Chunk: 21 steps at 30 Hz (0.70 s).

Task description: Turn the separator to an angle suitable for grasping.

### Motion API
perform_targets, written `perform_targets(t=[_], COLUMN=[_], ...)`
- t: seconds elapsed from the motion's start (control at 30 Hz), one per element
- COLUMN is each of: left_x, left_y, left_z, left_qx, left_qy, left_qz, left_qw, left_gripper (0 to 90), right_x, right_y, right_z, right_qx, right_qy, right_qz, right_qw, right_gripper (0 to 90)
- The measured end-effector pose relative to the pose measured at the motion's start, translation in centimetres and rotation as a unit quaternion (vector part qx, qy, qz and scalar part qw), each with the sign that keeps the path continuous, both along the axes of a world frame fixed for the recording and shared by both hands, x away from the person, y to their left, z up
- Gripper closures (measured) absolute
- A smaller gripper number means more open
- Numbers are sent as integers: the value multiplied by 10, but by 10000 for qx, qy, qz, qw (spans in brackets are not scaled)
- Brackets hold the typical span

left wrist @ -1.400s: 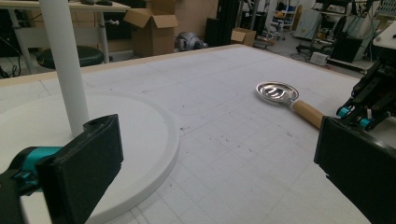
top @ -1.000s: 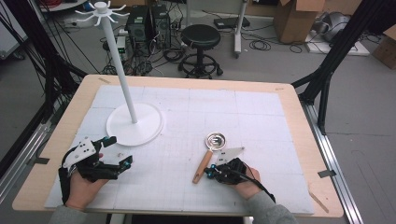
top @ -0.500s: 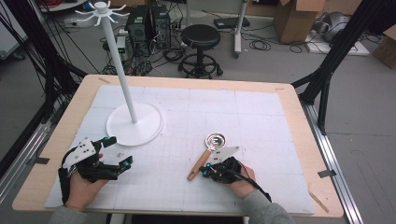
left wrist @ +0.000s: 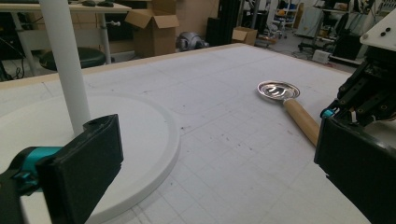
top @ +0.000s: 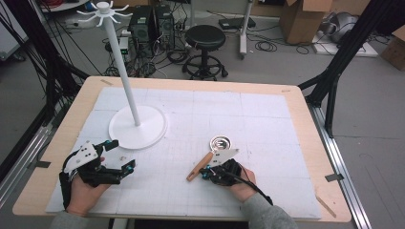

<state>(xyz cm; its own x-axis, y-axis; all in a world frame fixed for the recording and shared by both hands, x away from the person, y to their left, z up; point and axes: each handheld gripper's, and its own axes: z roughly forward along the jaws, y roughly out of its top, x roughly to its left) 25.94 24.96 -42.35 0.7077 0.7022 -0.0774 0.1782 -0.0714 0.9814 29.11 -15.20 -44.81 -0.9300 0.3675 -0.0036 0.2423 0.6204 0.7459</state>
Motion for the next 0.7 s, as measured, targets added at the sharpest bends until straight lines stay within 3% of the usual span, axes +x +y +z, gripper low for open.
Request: perform_targets(t=[0.57, 0.7], left_x=[-1, -1], left_y=[1, 2], left_z=[-1, -1], left_qx=[-5, -13], left_qy=[51, 63], left_qz=[8, 12], left_qw=[10000, 10000], left_gripper=[17, 17], right_x=[5, 6], right_y=[18, 25], right_z=[0, 0], right_qx=[-42, -71], right_qy=[-72, -230], right_qz=[-46, -92], right_qw=[10000, 9997], right_gripper=[900, 900])
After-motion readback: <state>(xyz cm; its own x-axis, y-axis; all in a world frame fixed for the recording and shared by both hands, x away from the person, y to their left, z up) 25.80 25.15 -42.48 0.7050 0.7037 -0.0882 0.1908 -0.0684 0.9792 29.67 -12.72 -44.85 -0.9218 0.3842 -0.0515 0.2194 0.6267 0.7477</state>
